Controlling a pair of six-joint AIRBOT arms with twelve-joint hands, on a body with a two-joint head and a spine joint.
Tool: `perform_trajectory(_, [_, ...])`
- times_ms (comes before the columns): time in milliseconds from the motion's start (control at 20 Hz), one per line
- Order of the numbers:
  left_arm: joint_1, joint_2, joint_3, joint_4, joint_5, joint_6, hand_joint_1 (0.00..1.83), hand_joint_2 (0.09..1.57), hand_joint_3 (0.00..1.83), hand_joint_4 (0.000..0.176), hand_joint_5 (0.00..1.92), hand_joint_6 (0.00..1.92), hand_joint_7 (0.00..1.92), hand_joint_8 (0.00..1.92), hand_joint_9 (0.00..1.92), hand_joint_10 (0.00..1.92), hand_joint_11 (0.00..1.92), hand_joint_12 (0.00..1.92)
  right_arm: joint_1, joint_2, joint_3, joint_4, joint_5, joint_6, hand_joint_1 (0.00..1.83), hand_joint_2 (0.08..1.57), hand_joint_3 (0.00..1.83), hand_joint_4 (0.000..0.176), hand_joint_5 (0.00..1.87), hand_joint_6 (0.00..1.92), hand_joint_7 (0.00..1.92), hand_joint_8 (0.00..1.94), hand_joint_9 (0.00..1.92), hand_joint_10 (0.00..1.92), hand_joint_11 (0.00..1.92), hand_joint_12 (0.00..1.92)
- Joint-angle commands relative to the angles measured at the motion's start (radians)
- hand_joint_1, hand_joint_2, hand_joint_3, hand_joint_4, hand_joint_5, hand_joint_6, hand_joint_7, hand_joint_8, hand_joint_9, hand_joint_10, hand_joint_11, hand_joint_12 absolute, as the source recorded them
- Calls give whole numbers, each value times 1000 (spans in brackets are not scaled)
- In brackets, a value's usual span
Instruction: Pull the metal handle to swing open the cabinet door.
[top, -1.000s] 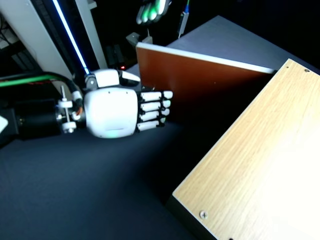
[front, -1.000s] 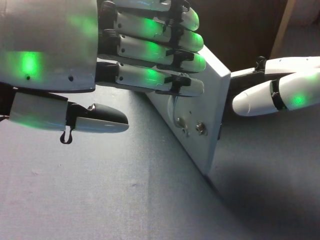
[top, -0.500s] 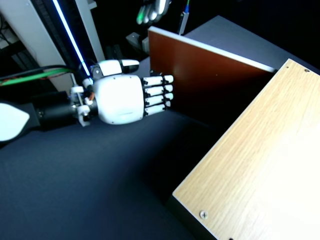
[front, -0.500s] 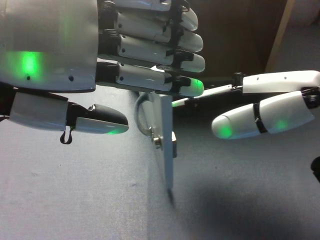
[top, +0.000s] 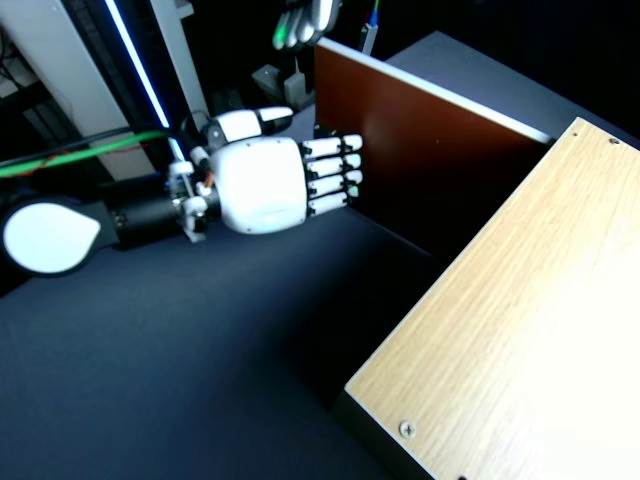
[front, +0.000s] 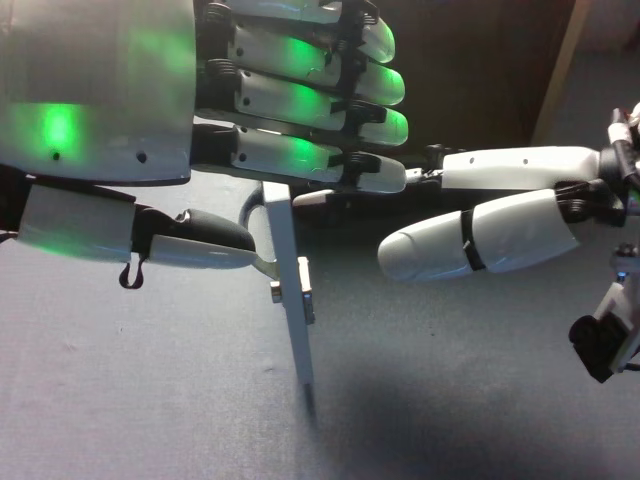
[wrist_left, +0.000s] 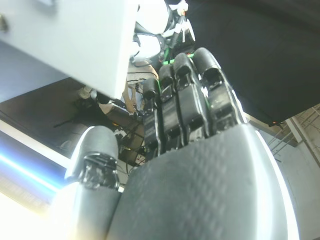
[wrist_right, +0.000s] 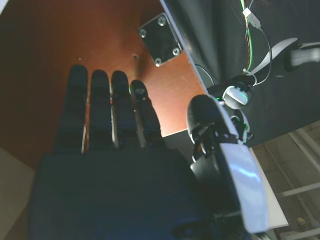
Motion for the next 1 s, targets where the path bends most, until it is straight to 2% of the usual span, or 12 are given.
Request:
perform_trajectory(0, [-11,5,-1,-97,-17,7,0,1353,0,0,339,1,341,1,309,1,0,718,-4,0,1,65,96,1,51,1469,0,0,122,2,176,0,153,1,0,517])
perform_trajectory(100, [-11,5,-1,-97,-17,7,0,1246,0,0,317,1,327,1,299,0,0,714,-10,-2,-5,65,104,-5,206,1378,0,0,109,2,164,1,141,1,0,504])
perform_trajectory(250, [-11,5,-1,-97,-17,7,40,1173,0,0,313,0,330,1,301,1,0,725,-29,-7,-11,65,122,-44,302,1268,0,0,124,4,182,4,159,4,0,560])
perform_trajectory(600, [-11,5,-1,-97,-17,7,117,1079,0,0,304,0,331,0,299,0,0,735,-42,-27,-17,84,150,-66,381,1122,0,0,121,1,194,1,178,2,0,615])
perform_trajectory(800, [-11,5,-1,-97,-17,7,140,1066,0,0,309,3,328,0,298,0,0,733,-41,-41,-15,106,154,-82,409,1087,0,0,112,0,190,1,175,1,0,619])
perform_trajectory(950, [-11,5,-1,-97,-17,7,113,1070,0,0,302,0,324,1,298,1,0,739,-41,-55,-15,123,154,-107,362,1097,0,0,103,0,187,0,175,0,0,632])
